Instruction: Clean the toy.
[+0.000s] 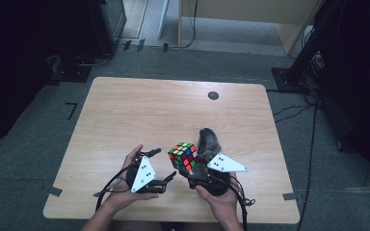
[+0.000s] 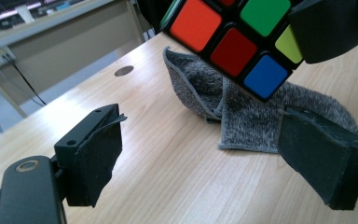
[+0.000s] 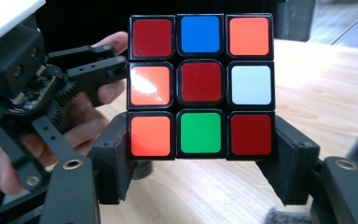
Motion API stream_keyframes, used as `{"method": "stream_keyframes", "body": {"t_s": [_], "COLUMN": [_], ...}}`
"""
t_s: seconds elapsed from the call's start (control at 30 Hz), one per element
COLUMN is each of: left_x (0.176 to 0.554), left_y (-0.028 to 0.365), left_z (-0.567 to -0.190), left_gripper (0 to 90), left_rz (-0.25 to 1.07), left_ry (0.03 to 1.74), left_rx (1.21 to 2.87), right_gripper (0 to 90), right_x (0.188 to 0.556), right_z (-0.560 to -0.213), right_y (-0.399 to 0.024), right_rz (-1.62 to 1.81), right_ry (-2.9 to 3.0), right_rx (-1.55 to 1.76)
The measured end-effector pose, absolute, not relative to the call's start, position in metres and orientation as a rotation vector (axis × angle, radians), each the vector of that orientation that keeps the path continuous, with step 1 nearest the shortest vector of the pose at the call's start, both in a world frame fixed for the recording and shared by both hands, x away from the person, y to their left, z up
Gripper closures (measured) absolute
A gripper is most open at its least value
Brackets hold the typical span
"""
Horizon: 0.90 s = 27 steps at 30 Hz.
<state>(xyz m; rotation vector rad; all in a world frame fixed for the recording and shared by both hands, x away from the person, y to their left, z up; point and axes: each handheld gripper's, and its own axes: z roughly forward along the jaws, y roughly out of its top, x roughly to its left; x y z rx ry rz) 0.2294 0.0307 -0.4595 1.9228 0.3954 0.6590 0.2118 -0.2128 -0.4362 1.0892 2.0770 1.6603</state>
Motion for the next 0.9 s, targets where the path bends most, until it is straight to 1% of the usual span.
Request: {"method": "stream_keyframes", "body": {"t_s": [0.33,0.5,0.67,0.8,0.9], "left_x": [0.225,0.220,0.218,0.216,0.216], "left_y": [0.028,0.023,0.021,0.019,0.019], "left_z": [-0.463,-0.466,-0.467,-0.468,-0.469], "left_gripper": [18.3,21.8,25.8,32.3,32.8], "left_rz": [0.740,0.804,0.817,0.829,0.816], "left_ry": [0.307,0.249,0.227,0.220,0.240], "left_rx": [1.910,1.916,1.920,1.919,1.923], "right_gripper": [34.6,34.6,34.6,34.4,34.1], "right_x": [0.214,0.215,0.217,0.218,0.220], "right_z": [-0.439,-0.440,-0.443,-0.445,-0.446], "right_y": [-0.207,-0.205,-0.202,-0.202,-0.204], "right_rz": [1.669,1.688,1.697,1.710,1.721], "right_ry": [2.169,2.207,2.240,2.236,2.240], "right_rx": [1.163,1.203,1.230,1.245,1.252]}}
